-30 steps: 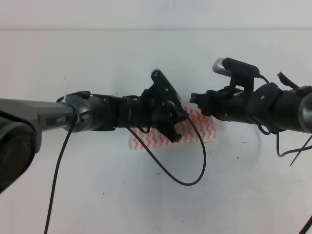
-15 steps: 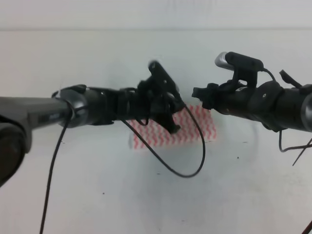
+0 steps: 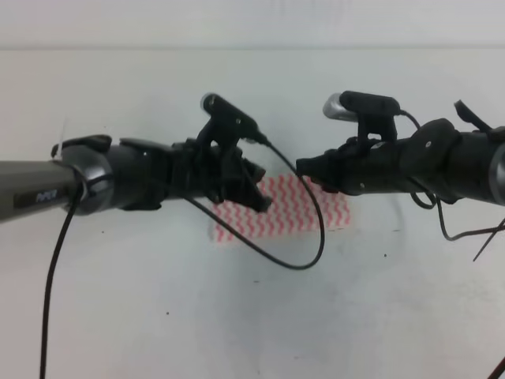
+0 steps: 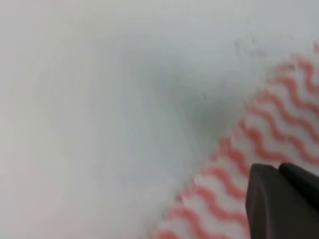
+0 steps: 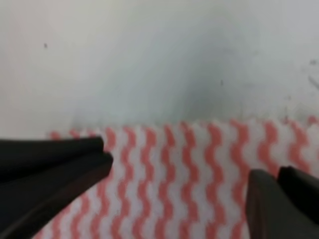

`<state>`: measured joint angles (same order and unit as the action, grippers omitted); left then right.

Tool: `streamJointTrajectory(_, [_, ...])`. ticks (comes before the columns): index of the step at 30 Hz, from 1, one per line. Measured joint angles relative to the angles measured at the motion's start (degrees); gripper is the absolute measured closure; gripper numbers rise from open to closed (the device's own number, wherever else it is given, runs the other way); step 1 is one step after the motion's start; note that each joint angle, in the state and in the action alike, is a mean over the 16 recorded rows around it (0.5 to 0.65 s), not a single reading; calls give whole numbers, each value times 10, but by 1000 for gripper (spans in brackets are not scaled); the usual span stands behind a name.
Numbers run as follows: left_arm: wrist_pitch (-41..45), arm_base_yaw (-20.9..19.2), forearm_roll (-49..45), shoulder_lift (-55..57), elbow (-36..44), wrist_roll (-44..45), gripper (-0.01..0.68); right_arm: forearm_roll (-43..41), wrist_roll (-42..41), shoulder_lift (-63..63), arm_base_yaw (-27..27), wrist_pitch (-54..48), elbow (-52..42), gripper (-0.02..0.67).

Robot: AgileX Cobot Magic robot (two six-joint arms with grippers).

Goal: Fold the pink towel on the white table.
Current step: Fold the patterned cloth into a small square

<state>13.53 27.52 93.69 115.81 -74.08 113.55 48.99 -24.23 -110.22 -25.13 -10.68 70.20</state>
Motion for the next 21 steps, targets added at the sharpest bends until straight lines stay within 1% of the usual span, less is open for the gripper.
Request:
streamJointTrajectory(3, [5,0,-10,-4,22,-12,668,-8,0,-6,0,-19,1,636])
streamJointTrajectory(6, [10,0,-13,-7,40,-18,668,-14,1,-12,0,-34,1,655])
streamJointTrajectory(11, [13,0,-14,-8,56,-21,668,-29,2,-19,0,-58,0,666])
streamJointTrajectory(21, [13,0,-14,-7,58,-22,668,-50,6,-21,0,-104,-3,666])
